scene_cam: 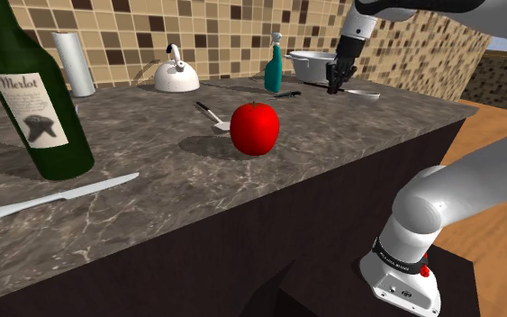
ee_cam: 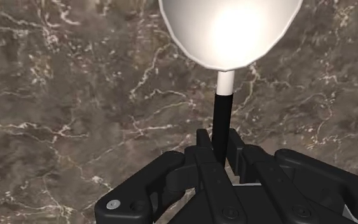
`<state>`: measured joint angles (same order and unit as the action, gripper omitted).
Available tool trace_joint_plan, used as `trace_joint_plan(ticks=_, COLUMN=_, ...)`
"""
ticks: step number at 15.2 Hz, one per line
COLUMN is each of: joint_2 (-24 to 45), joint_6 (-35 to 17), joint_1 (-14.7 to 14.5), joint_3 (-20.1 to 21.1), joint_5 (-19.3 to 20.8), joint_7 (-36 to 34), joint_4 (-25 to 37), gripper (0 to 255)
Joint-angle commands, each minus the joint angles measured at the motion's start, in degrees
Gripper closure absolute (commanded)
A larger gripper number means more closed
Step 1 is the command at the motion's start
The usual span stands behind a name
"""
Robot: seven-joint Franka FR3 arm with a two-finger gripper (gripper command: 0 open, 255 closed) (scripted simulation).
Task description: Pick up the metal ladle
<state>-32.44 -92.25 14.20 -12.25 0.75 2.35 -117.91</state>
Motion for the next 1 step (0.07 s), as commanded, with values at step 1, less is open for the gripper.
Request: trace_joint_plan(ticks=1, joint_2=0.11, joint_6=0.41, joint_1=-0.03, joint_3=0.03, joint_5=-0.03, joint_7=-0.04, joint_4=0.49, gripper=255)
